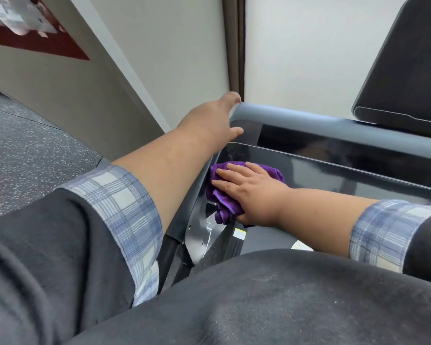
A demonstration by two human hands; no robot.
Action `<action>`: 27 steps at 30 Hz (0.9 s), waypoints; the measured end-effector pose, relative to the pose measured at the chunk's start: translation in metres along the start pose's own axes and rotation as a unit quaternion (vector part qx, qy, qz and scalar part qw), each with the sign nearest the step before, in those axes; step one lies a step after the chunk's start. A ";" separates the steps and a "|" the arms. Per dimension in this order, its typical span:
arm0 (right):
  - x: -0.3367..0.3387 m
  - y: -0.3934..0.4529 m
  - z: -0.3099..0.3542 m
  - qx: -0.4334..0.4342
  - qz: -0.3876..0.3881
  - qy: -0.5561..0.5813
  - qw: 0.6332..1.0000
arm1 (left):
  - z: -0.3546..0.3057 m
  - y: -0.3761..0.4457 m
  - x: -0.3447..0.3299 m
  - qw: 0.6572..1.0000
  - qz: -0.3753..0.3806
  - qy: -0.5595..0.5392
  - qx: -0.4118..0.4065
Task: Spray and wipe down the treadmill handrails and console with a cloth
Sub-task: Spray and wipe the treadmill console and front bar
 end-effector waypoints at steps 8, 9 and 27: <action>0.001 -0.001 -0.001 0.000 0.010 0.001 1.000 | -0.007 -0.001 0.004 0.997 -0.031 -0.066 0.019; 0.001 -0.001 -0.001 0.000 0.007 0.000 1.000 | -0.006 -0.005 0.005 0.996 -0.032 -0.073 0.025; 0.088 0.041 -0.082 -0.186 -0.174 0.060 0.965 | -0.002 -0.200 -0.029 0.936 -0.144 -0.300 0.116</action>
Point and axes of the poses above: each hand's wrist, its own y-axis towards the middle knuckle, its own x-axis out of the back of the hand, z = x × y, the point moved 3 cm from there along y, towards the middle knuckle, and after that the axes turned 1 degree about -z, right-handed, at the moved point
